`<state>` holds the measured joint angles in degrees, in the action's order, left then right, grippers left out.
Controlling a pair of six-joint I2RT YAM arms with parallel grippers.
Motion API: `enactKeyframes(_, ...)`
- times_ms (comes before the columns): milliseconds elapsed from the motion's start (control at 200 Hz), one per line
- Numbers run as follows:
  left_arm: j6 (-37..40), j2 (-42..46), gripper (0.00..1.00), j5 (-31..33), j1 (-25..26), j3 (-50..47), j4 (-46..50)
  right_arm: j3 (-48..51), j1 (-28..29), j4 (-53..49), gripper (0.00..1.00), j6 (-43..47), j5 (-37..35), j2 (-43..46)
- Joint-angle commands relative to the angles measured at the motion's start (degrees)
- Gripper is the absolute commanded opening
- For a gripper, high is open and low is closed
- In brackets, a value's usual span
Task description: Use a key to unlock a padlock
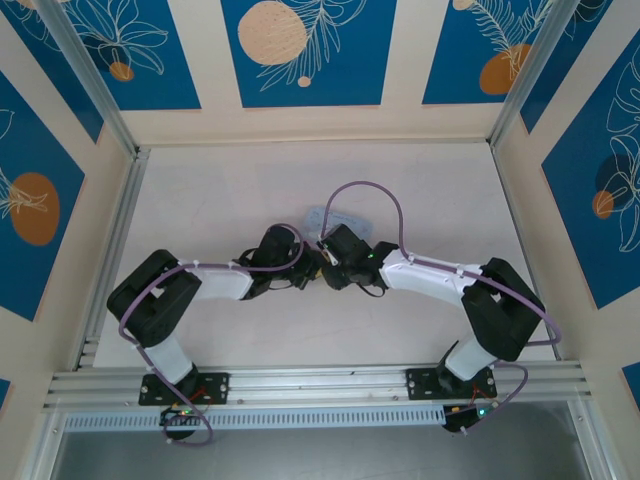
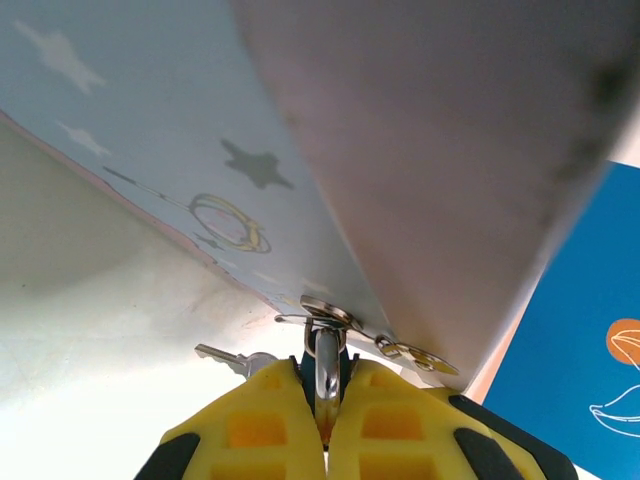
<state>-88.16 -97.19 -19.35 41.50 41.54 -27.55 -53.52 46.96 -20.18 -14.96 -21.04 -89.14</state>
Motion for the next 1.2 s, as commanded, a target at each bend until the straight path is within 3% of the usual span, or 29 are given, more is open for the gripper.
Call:
enactKeyframes(0, -0.4, 1.7, 0.00, -2.9, 0.1, 1.2, -1.0, -1.6, -0.1, 1.4, 0.27, -0.9, -4.4, -1.3)
enactKeyframes(280, -0.3, 1.7, 0.00, -3.0, 0.2, 1.0, -1.0, -3.5, -0.3, 1.3, 0.21, -2.0, -5.4, -2.3)
enactKeyframes(465, -0.3, 1.8, 0.00, -3.2, 0.2, 0.8, -1.0, -4.3, -0.5, 1.4, 0.09, -3.2, -5.3, -3.2)
enactKeyframes(595, -0.3, 1.9, 0.00, -3.1, 0.1, 0.2, -1.1, -4.1, -1.5, 1.6, 0.00, -5.0, -2.4, -3.0)
enactKeyframes(725, -0.7, 2.0, 0.00, -2.4, 0.1, -0.4, -1.3, -3.1, -2.8, 1.8, 0.00, -6.4, 1.4, -0.8)
enactKeyframes(970, -1.0, 2.0, 0.00, -2.3, -0.1, 0.1, -0.8, 0.8, -2.8, 1.5, 0.31, -6.1, 5.3, 8.2)
enactKeyframes(1195, -0.7, 2.3, 0.00, -2.6, -0.3, 0.7, 0.0, 1.4, -2.5, 0.3, 0.39, -3.9, 4.4, 8.4)
